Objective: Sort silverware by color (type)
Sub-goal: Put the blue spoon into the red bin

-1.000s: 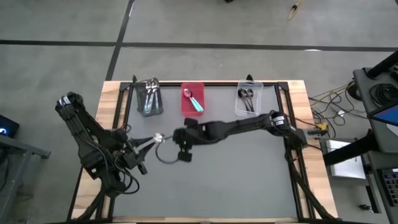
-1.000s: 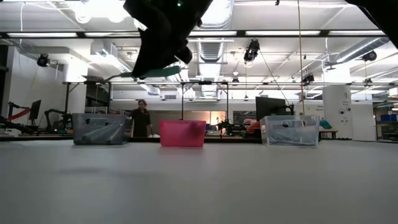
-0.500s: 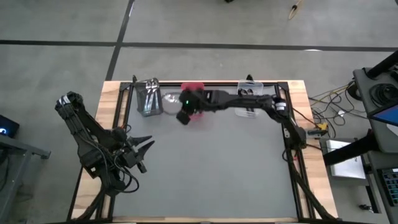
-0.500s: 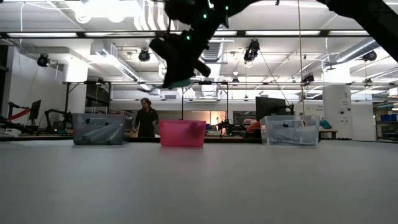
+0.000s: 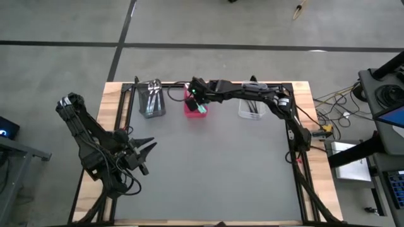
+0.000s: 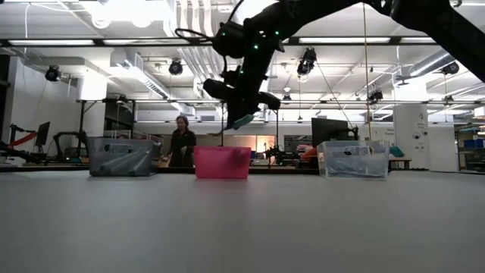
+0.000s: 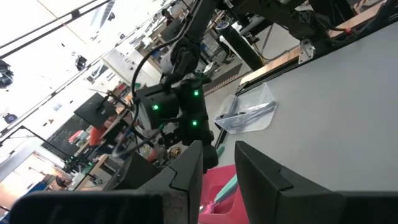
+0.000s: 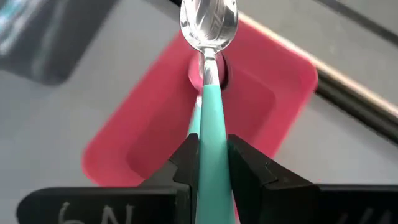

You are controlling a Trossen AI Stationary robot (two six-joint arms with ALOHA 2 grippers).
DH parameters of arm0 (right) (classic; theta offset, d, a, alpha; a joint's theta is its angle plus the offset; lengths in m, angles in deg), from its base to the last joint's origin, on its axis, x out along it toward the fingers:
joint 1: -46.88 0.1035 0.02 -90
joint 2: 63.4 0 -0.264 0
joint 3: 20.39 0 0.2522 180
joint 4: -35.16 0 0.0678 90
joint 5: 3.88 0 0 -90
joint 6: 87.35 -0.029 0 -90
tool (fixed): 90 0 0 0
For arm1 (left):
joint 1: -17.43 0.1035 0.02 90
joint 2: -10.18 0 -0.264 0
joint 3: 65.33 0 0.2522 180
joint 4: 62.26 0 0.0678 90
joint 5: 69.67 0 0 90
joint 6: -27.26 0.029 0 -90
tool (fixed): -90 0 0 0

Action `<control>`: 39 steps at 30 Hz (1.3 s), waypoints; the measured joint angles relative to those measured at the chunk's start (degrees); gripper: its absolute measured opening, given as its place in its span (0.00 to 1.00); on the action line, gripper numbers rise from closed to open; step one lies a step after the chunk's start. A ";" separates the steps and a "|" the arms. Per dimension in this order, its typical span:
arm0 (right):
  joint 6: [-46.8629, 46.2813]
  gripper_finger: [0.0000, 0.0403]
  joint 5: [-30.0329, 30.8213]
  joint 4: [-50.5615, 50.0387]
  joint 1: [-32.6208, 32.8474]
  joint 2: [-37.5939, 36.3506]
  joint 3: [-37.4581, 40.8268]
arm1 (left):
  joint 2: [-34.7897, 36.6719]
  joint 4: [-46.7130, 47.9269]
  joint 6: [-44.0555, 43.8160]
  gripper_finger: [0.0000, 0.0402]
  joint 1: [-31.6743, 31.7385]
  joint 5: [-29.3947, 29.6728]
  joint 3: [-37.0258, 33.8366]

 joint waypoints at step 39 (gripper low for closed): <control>-3.12 0.13 -1.55 5.52 -0.10 0.02 8.29 | -0.02 0.08 -0.20 0.19 0.00 -0.07 0.00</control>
